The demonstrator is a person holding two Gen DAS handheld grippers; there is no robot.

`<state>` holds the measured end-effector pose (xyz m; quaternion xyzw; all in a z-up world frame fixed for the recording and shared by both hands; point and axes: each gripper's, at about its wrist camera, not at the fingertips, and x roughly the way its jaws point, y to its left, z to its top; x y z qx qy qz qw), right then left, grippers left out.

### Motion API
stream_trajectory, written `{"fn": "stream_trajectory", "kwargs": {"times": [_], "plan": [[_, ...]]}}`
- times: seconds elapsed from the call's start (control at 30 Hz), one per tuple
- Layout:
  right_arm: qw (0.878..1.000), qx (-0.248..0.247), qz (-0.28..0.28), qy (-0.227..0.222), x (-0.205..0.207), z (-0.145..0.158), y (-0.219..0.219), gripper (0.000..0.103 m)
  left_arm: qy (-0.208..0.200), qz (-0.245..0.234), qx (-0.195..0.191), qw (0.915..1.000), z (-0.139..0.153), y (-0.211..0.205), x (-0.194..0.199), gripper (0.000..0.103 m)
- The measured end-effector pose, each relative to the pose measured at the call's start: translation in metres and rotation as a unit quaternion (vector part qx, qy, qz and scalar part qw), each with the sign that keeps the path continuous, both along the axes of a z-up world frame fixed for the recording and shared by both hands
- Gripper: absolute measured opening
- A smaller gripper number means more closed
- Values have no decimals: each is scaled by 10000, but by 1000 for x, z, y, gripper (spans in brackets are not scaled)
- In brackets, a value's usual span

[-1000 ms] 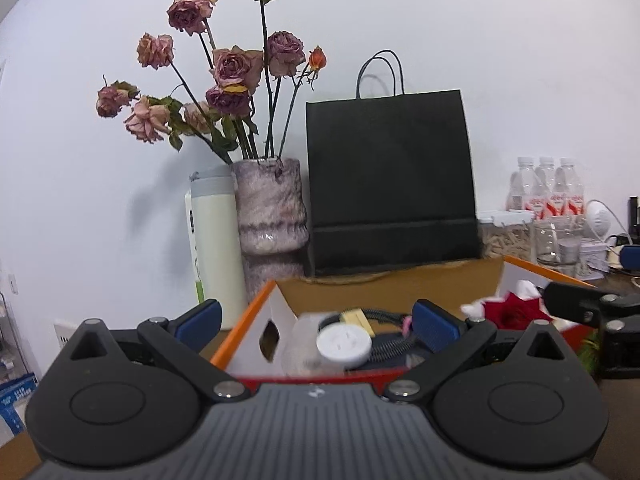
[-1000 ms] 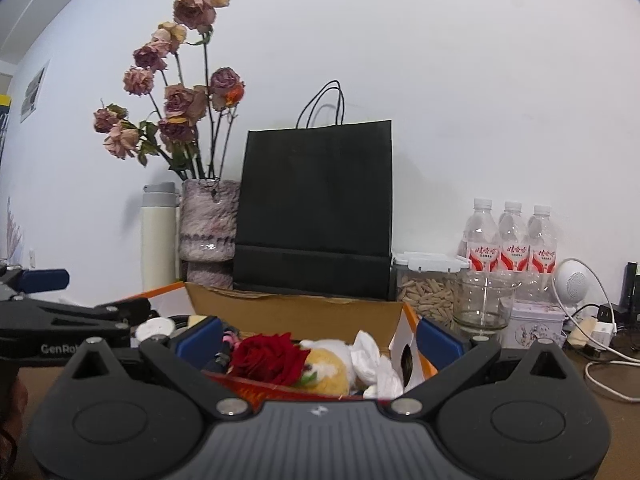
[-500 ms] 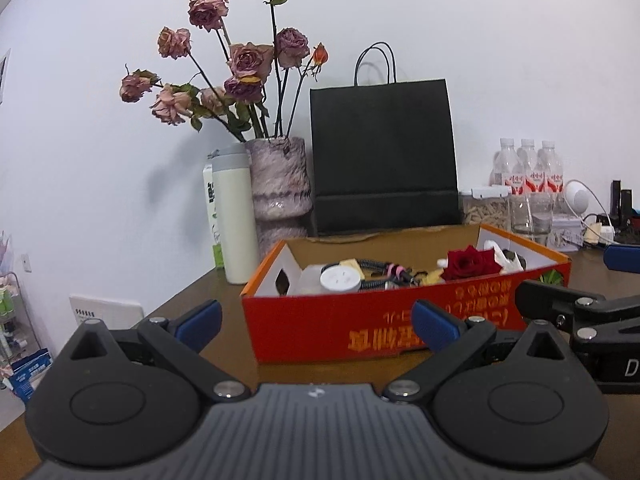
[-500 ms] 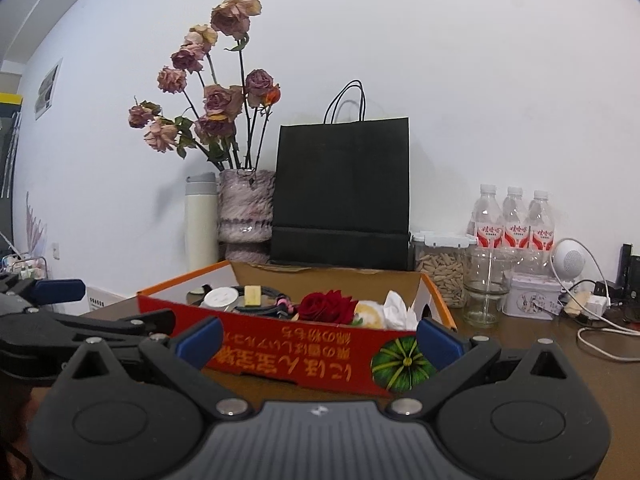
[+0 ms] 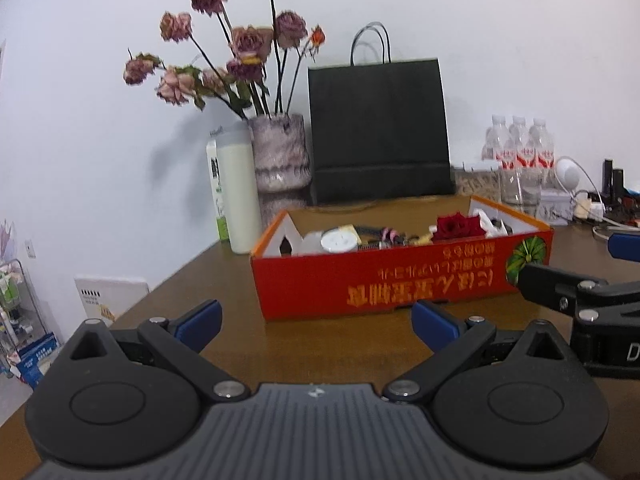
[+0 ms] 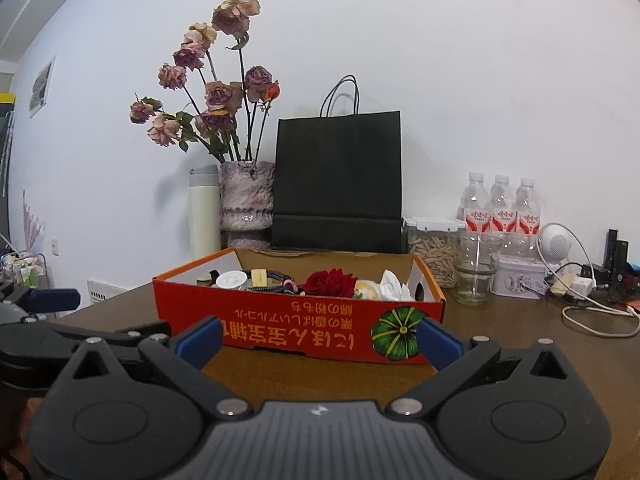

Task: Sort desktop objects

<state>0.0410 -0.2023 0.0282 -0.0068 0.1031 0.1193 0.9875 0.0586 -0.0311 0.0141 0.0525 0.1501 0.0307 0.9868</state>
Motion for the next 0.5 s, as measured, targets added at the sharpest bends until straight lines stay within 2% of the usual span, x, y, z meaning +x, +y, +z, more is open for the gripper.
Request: {"fn": "stream_trajectory", "kwargs": {"times": [0.5], "plan": [[9992, 144, -90, 365, -3, -3, -1, 103, 117, -29, 68, 9999, -2, -1, -5, 103]]}}
